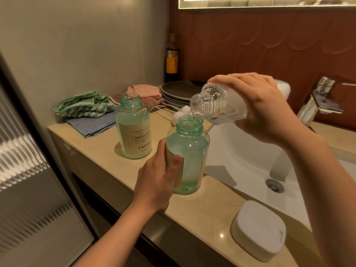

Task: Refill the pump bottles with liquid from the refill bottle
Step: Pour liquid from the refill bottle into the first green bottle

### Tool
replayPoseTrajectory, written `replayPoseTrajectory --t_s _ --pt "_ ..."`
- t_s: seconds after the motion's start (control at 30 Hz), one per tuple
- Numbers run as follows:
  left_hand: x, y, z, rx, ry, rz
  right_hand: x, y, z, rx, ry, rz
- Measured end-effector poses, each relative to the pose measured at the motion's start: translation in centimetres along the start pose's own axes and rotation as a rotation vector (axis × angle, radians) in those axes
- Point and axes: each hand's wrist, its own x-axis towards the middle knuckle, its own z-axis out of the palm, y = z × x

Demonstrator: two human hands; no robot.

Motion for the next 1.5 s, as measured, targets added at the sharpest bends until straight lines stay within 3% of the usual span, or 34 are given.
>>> replayPoseTrajectory --t_s 1.5 --pt "-0.05 0.13 -0.04 0.013 0.012 0.006 0.0 0.19 0.09 -0.012 -0.002 0.0"
